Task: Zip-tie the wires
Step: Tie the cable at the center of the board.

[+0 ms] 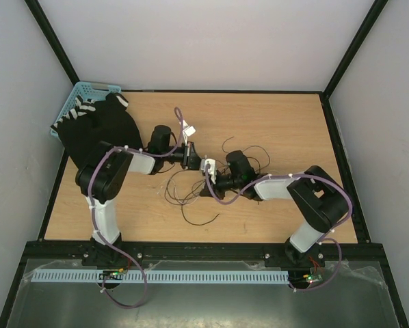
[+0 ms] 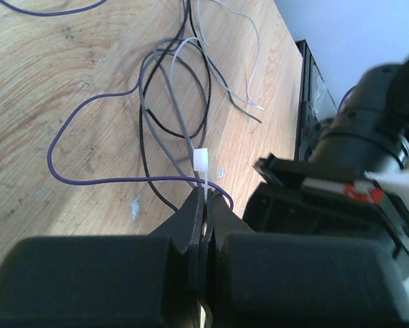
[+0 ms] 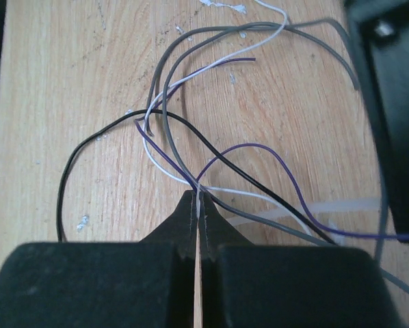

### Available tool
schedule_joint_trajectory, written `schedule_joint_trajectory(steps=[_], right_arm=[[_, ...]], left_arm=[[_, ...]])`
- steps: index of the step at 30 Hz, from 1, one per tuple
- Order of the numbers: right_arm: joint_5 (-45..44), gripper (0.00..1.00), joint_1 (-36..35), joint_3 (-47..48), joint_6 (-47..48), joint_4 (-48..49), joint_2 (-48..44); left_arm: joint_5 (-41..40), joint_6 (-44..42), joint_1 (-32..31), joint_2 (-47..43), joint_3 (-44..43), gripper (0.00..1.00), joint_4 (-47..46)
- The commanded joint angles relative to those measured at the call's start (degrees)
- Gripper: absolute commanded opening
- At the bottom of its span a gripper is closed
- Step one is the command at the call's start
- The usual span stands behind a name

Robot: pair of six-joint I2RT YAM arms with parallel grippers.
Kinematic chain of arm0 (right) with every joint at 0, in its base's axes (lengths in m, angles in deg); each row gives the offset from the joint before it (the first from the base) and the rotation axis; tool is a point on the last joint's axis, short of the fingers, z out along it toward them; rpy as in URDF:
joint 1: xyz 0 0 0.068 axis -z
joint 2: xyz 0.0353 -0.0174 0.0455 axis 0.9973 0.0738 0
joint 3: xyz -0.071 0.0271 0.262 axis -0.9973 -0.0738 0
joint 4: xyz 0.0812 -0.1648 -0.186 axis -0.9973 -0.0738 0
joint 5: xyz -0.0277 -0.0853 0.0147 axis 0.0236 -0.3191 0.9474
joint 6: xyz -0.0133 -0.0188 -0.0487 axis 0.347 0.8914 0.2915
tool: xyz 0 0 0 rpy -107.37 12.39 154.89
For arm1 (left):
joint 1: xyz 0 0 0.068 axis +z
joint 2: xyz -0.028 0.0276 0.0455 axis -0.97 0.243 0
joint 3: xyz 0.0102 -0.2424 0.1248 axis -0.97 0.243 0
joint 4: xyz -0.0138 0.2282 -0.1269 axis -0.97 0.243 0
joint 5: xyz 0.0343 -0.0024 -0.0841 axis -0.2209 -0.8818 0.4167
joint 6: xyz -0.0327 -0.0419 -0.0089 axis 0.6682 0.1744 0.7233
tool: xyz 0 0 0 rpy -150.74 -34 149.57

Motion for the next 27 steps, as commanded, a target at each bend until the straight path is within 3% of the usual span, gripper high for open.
schedule_joint_trajectory(steps=[1,11,27], right_arm=[[7.45,0.00,3.07,1.02,-5.45,-3.68,0.69],[10.80,0.00,5.48,2.05,-5.61,-7.24,-0.15],[15.73,0.00,7.18,5.77,-4.14,-14.80,2.40]], left_arm=[[-1.23,-6.66,-0.60,-6.01,3.61,0.00,-0.97],[-8.57,-17.56,-3.65,-13.02,11.36,0.00,-4.52],[-29.99,-38.62,-13.28,-21.46,21.42,0.00,-11.01]])
